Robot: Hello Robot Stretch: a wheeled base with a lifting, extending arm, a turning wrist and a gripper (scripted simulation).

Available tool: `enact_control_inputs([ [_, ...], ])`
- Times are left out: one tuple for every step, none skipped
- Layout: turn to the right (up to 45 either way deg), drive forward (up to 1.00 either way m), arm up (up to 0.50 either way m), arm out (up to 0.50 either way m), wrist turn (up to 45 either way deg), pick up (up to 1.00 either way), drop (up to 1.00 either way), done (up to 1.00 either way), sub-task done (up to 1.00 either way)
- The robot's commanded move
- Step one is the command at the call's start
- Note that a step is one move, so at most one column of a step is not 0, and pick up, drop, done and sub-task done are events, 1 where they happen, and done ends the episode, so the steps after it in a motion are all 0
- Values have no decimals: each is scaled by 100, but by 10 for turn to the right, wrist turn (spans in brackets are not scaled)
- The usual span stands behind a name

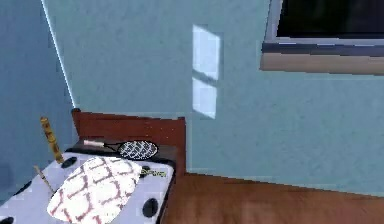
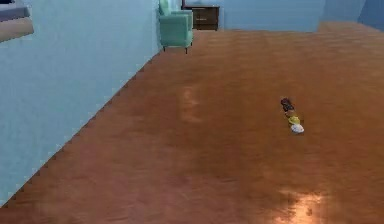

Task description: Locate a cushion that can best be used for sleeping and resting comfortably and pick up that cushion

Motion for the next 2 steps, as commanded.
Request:
enact_control_inputs([
  [-450, 0, 0, 0, 0, 0, 0, 0, 0],
  [-450, 0, 0, 0, 0, 0, 0, 0, 0],
])
